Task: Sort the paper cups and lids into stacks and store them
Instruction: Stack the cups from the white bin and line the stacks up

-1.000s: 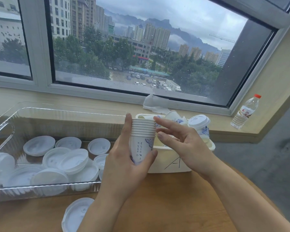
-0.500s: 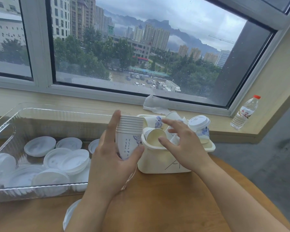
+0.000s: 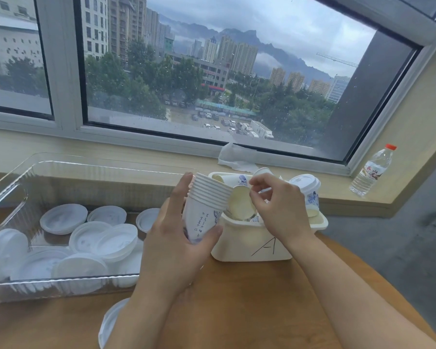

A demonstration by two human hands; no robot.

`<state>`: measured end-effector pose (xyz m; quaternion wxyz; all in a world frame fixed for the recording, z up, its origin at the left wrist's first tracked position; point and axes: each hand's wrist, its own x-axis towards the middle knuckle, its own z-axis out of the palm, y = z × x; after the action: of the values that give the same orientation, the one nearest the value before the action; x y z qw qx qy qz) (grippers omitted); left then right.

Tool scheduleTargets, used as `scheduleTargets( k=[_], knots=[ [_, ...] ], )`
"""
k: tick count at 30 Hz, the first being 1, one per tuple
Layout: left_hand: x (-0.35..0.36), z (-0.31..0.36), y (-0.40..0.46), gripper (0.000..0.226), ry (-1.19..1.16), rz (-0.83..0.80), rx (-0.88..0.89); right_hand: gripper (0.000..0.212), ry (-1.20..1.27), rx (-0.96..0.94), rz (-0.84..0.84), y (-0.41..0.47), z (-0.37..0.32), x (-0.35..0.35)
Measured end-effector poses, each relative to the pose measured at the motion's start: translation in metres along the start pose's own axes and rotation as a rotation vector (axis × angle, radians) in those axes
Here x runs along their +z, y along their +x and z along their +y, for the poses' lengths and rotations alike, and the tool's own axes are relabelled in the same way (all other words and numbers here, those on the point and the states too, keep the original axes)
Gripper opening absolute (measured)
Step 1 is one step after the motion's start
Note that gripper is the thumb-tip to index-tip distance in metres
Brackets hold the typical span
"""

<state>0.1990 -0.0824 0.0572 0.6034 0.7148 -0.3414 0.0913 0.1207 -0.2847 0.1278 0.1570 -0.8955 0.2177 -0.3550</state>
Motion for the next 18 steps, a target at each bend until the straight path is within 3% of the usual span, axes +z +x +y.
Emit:
scheduleTargets(
  k=[7,11,18],
  knots=[
    [0.000,-0.002,0.000,0.104,0.018,-0.026,0.007,0.015,0.338,0.159,0.184,-0.002,0.002,-0.024],
    [0.000,-0.002,-0.001,0.102,0.017,-0.055,0.005,0.013,0.564,0.214,0.172,0.000,-0.001,-0.039],
    [0.004,-0.001,-0.001,0.101,0.036,-0.074,0.038,0.011,0.608,0.225,0.093,0.000,-0.007,-0.044]
  ],
)
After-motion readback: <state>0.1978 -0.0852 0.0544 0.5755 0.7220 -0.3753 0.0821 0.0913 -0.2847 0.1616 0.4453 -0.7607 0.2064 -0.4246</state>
